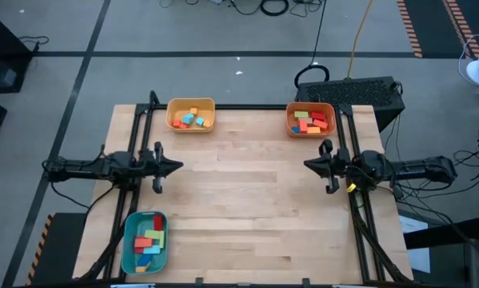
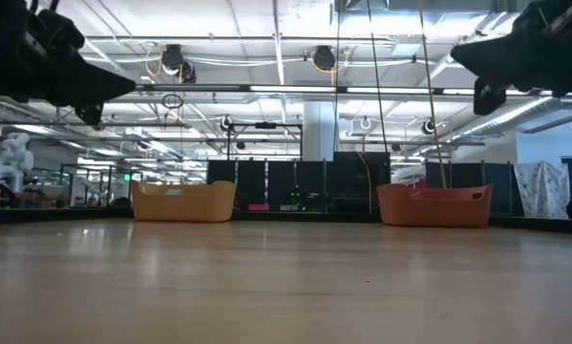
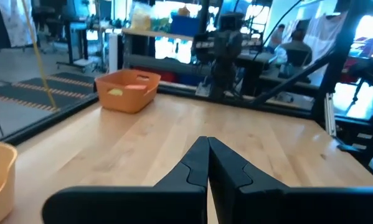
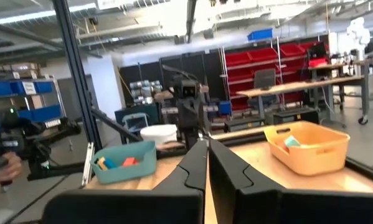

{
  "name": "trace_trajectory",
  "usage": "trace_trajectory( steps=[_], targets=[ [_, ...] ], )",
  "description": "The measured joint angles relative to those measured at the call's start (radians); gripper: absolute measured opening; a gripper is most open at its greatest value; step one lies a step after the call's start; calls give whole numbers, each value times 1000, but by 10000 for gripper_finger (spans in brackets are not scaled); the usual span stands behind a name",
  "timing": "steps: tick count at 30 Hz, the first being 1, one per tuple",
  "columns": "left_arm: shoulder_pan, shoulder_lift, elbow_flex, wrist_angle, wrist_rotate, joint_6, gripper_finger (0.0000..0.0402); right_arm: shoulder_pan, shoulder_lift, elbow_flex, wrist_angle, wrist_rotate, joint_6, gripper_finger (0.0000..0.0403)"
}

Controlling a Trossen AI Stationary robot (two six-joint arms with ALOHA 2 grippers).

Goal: Sort blocks by size
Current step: Return to Home Position

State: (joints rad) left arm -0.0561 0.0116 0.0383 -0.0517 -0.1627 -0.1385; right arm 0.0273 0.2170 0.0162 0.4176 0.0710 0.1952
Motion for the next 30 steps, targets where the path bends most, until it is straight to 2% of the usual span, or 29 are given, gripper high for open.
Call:
trace_trajectory(
  steps=[11, 22, 30],
  targets=[
    [-6, -11, 5, -16, -34, -15, 8, 0, -217, 0, -231, 0, -8, 0],
    [-6, -11, 5, -17, -39, -33, 8, 0, -216, 11, -328, 2, -15, 0],
    [-6, -11, 5, -17, -30, -31, 8, 0, -214, -1, -317, 0, -21, 0]
  ],
)
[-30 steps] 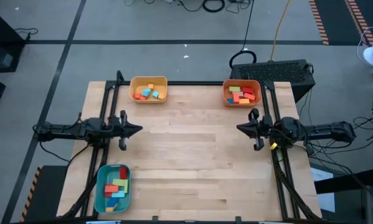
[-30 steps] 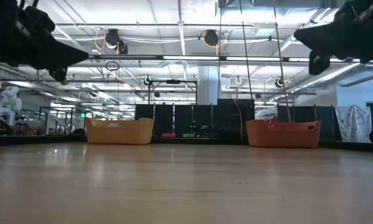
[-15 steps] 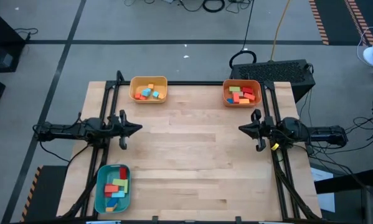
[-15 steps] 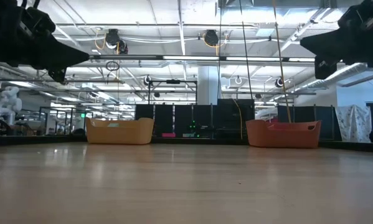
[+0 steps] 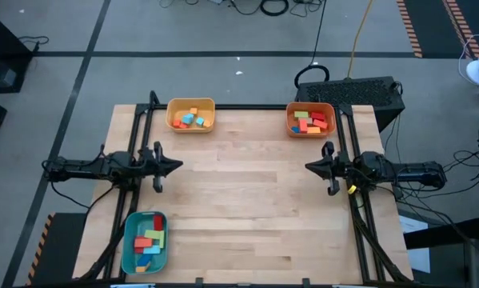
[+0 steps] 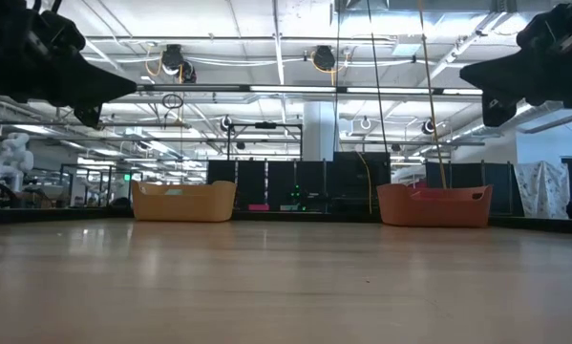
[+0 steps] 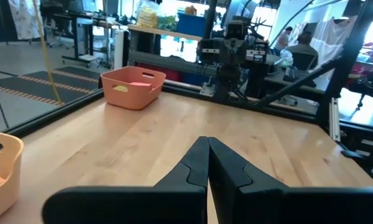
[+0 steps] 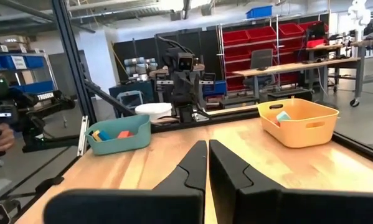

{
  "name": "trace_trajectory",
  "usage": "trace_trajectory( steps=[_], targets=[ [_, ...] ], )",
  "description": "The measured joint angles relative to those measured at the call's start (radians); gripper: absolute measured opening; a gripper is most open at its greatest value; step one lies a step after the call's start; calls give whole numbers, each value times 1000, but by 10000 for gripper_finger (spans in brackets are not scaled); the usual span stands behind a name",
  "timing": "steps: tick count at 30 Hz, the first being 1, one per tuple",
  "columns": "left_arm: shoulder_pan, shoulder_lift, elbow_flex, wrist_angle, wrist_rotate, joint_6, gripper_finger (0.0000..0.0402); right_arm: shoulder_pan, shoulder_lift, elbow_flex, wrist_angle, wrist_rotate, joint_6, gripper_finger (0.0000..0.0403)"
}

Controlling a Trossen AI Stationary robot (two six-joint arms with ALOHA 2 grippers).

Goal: Sort blocks by size
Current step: Return to Home Position

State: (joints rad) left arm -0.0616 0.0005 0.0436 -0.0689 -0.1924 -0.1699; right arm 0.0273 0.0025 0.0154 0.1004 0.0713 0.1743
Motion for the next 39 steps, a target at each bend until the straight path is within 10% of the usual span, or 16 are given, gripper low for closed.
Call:
trace_trajectory(
  steps=[39],
  targets=[
    [0, 23, -38, 87, 141, 74, 8, 0, 0, -1, -7, -47, -86, 0]
  ],
)
